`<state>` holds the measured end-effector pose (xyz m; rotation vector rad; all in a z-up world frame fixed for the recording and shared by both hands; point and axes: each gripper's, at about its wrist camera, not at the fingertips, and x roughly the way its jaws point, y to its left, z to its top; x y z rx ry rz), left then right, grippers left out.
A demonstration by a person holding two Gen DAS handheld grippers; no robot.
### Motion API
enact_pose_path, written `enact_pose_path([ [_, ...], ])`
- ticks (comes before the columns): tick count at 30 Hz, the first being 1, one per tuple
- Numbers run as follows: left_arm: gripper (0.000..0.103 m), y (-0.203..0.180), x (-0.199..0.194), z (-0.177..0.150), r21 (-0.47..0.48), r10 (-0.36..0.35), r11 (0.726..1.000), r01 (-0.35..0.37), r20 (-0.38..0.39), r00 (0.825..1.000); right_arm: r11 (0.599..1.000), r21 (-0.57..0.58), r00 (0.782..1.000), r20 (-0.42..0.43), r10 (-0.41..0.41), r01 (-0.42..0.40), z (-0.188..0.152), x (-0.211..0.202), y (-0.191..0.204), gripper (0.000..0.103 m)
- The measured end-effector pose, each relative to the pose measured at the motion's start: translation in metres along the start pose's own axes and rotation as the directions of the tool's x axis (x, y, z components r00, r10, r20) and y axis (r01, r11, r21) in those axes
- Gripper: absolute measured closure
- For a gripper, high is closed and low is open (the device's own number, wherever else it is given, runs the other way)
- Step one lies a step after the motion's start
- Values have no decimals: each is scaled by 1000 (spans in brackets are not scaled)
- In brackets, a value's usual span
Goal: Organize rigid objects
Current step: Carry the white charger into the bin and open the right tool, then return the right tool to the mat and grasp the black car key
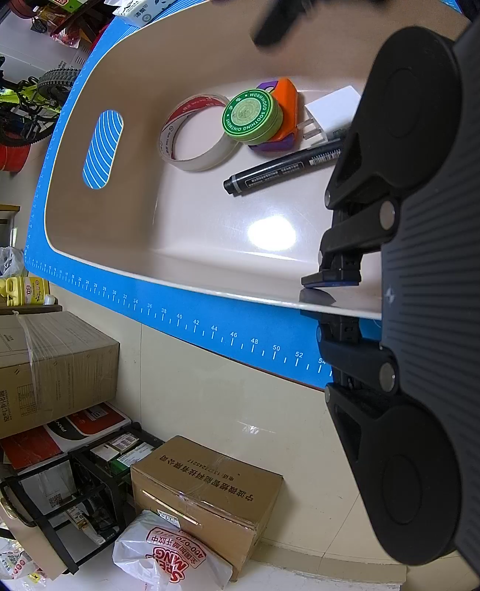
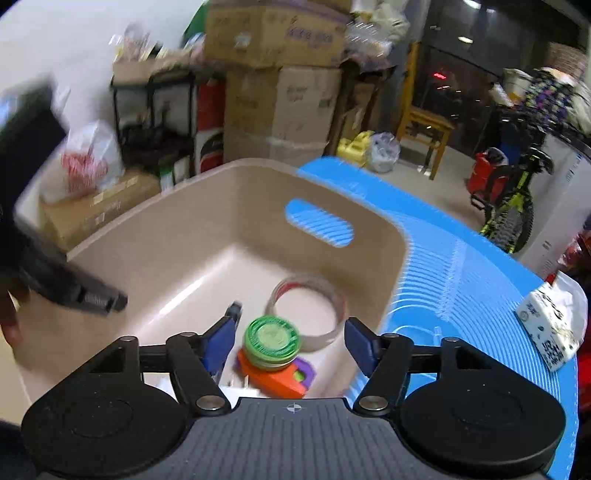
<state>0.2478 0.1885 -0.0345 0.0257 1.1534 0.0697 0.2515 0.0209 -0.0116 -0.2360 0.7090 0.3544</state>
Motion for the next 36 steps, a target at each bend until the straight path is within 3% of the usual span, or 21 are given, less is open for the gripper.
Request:
enact_pose_path([
  [6,92,2,-1,0,-1,-1,1000,1,0,1000,993,81,992,79,-94,87,-9,-33,-54,28],
  [10,92,1,-1,0,0,0,1000,0,0,1000,979,125,984,50,-170,162,-26,-41,-91,28],
  [17,92,1,-1,0,-1,0,1000,0,0,1000,953,96,958,-26,-286,287,-83,-38,-134,30],
  [23,92,1,0,0,0,1,1000,-1,0,1000,937,113,941,-112,-319,331,-121,-21,-159,31],
  [28,92,1,-1,0,0,2,1000,-2,0,1000,930,113,929,-173,-328,350,-138,-4,-170,38],
  [36,92,1,0,0,0,3,1000,-3,0,1000,936,149,937,-193,-290,320,-149,6,-175,39],
])
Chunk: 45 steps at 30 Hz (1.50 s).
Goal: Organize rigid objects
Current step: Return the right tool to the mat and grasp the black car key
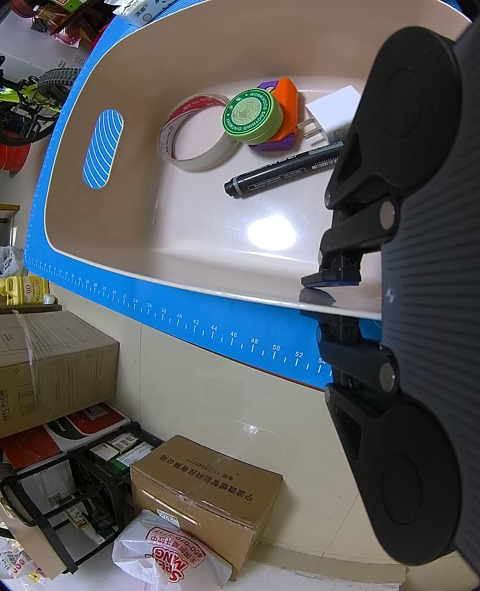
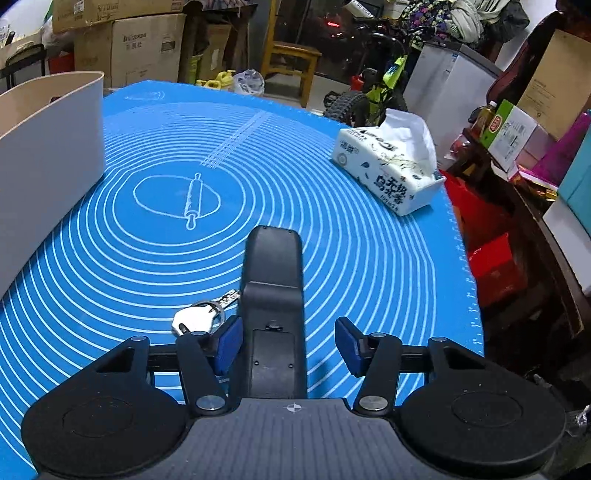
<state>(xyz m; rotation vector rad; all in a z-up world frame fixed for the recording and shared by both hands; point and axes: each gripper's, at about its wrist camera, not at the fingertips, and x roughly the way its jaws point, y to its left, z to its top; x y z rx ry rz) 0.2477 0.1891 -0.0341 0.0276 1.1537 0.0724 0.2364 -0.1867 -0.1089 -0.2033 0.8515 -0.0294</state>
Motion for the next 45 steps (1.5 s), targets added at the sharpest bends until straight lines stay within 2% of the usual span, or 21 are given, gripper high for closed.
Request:
enact_pose_path([
  [10,92,0,0,0,0,0,1000,0,0,1000,1000,12,999,-32,18,-17,4,20,4,39],
  [14,92,0,0,0,1,1,1000,-1,0,1000,995,81,998,-36,56,-53,4,23,-5,40],
  [15,92,0,0,0,0,1,1000,-1,0,1000,992,104,996,-35,77,-73,3,23,-9,43],
  [16,92,0,0,0,0,1,1000,-1,0,1000,989,120,995,-32,95,-91,2,23,-10,50],
  [17,92,0,0,0,0,2,1000,-2,0,1000,988,126,995,-26,98,-94,0,23,-10,50],
  [24,92,0,0,0,2,3,1000,-3,0,1000,987,141,996,7,84,-84,-3,16,-7,50],
  [33,92,0,-1,0,1,3,1000,-3,0,1000,992,111,997,54,53,-58,9,-2,-2,51],
  [45,92,0,0,0,2,4,1000,-4,0,1000,992,115,998,10,60,-61,1,17,-2,51],
])
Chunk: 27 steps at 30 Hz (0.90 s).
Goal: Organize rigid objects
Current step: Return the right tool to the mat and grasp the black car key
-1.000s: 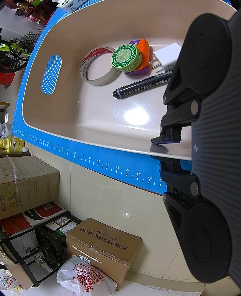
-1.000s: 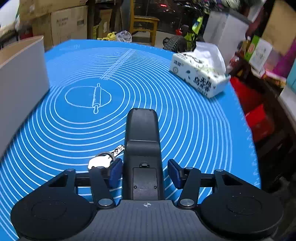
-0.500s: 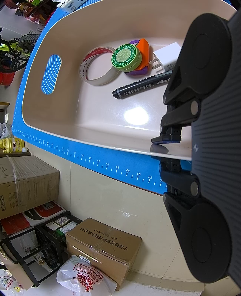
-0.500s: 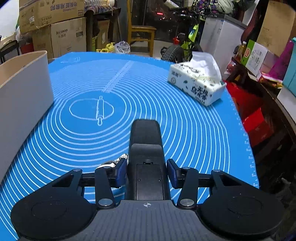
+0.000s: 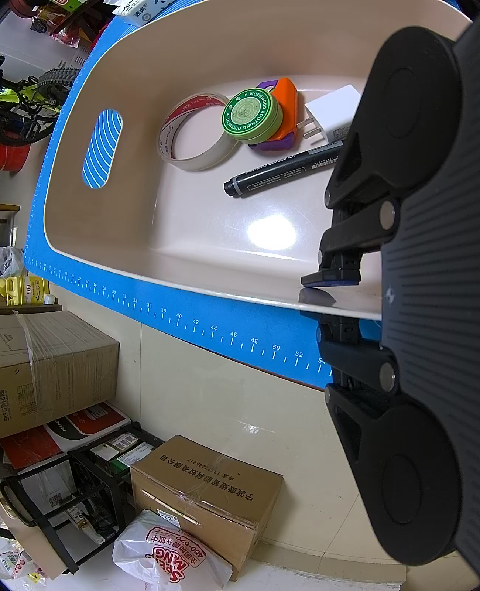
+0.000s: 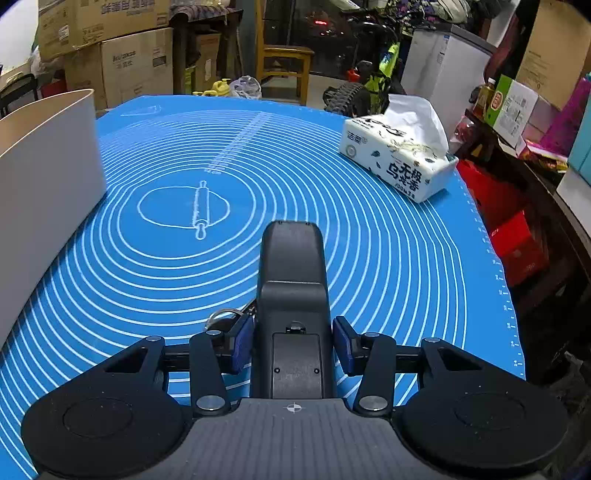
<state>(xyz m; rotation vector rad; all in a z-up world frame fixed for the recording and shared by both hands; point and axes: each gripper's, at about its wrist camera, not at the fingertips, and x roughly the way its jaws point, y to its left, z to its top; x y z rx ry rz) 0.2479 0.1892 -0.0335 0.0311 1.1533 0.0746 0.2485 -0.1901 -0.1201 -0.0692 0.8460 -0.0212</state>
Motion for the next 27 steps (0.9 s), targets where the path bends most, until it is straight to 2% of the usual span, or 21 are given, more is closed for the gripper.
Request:
enact_pose_path([
  [10,92,1,0,0,1,2,1000,-2,0,1000,999,-40,1000,-12,-3,2,2,7,-3,50],
  [13,92,1,0,0,1,1,1000,-1,0,1000,999,-50,1000,-9,-13,13,5,9,-3,44],
  [17,92,1,0,0,1,1,1000,-1,0,1000,999,-42,1000,0,-6,6,7,12,-4,44],
  [18,91,1,0,0,0,1,1000,-1,0,1000,1000,-30,1000,2,6,-5,7,13,-6,50],
  [27,92,1,0,0,1,2,1000,-2,0,1000,999,-42,999,40,3,-1,1,5,-3,51],
])
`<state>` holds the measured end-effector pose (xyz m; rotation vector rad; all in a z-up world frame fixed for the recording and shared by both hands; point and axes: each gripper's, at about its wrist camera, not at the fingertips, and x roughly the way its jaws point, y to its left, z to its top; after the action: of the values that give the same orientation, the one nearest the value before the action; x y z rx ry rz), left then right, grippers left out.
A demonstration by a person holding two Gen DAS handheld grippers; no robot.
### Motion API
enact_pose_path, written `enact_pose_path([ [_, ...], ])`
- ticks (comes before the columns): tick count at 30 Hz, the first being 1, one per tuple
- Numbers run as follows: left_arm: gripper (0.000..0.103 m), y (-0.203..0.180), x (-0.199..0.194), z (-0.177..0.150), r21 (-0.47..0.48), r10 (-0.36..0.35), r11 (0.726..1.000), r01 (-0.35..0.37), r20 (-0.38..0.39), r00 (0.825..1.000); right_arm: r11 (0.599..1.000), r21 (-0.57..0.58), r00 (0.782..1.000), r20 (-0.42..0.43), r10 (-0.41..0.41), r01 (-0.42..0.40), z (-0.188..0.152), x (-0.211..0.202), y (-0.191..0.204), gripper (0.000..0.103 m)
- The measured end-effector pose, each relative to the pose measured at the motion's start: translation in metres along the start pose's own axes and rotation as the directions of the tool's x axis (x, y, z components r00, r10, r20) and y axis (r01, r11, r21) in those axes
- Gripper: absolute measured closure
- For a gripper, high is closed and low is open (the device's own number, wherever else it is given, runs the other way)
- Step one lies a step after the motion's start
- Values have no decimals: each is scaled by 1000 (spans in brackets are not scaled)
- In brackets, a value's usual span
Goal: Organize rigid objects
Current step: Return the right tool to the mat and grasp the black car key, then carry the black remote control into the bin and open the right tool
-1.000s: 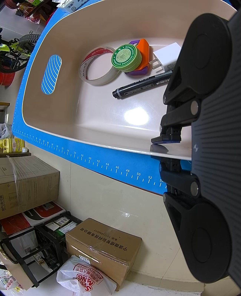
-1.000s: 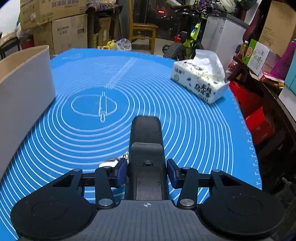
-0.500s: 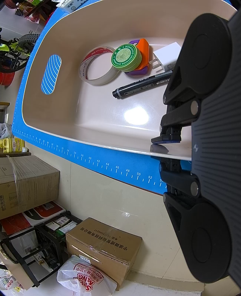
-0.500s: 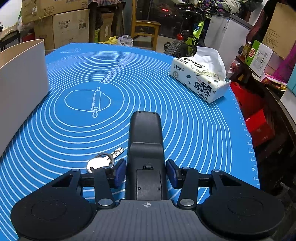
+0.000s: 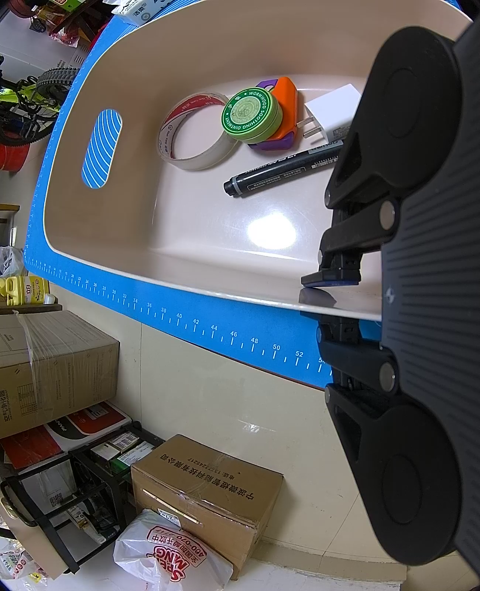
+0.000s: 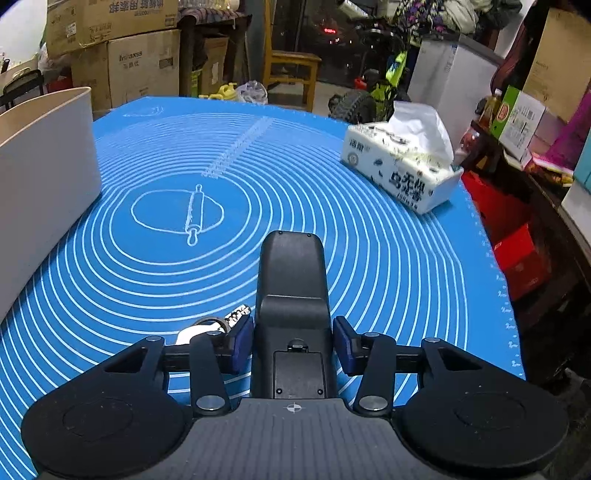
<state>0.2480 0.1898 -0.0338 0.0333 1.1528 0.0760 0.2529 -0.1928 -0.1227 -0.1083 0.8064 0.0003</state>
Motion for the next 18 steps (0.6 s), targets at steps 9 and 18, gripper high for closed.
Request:
enact_pose_path([
  [9,92,0,0,0,0,0,1000,0,0,1000,1000,-23,996,87,-1,3,19,-27,4,51],
  [18,92,-1,2,-1,-1,-2,1000,2,-1,1000,994,-94,968,239,81,-60,58,-71,32,51],
])
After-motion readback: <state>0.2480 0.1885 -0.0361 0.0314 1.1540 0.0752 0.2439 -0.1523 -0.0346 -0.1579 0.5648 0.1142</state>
